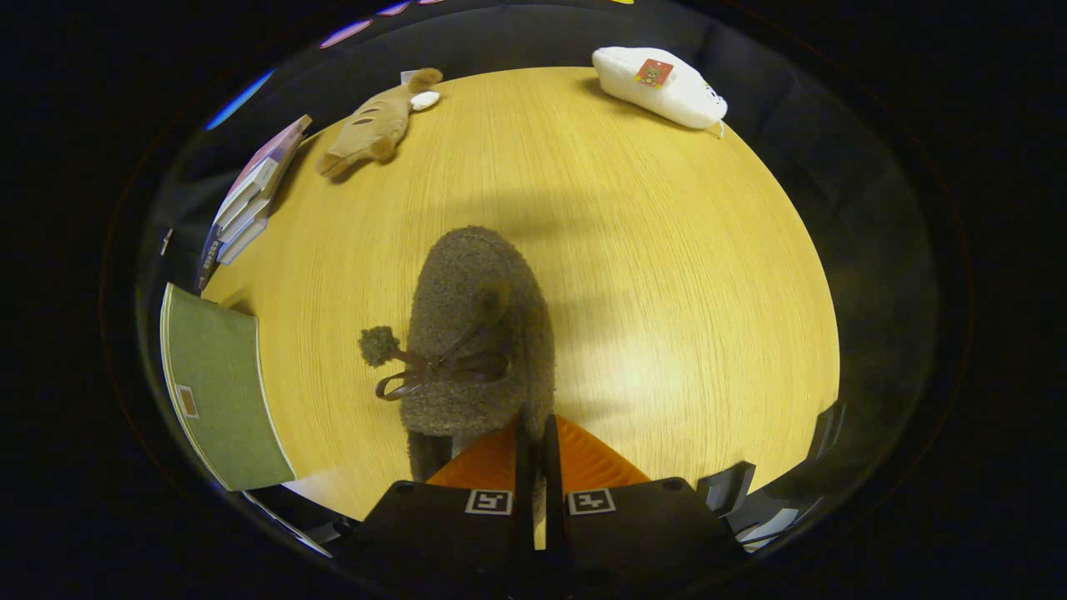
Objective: Open the storage box then place both shoes into the box .Put the left shoe in first, then the right shoe, with the right side of both shoes facing outward in a uniform manner.
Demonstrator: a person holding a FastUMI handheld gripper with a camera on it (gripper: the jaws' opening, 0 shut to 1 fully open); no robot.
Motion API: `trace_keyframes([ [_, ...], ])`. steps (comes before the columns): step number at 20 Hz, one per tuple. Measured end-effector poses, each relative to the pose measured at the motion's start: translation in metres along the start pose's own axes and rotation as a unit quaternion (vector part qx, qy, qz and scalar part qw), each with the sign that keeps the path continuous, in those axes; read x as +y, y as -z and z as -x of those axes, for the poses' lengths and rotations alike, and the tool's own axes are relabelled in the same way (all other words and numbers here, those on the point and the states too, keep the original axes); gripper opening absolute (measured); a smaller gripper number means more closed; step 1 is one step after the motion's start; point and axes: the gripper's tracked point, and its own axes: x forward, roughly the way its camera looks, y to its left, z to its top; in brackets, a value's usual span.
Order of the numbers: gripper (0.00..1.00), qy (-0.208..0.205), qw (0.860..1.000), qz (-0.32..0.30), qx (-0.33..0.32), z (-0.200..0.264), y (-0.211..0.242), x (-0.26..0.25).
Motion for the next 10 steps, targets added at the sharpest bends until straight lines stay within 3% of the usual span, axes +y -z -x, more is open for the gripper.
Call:
trace_keyframes([
  [2, 0.05, -0.014, 1.000, -0.012, -0.002, 0.006, -0.001, 0.001],
  [10, 0.05, -0.055, 0.997, -0.034, -0.038, 0.060, -0.010, 0.033],
])
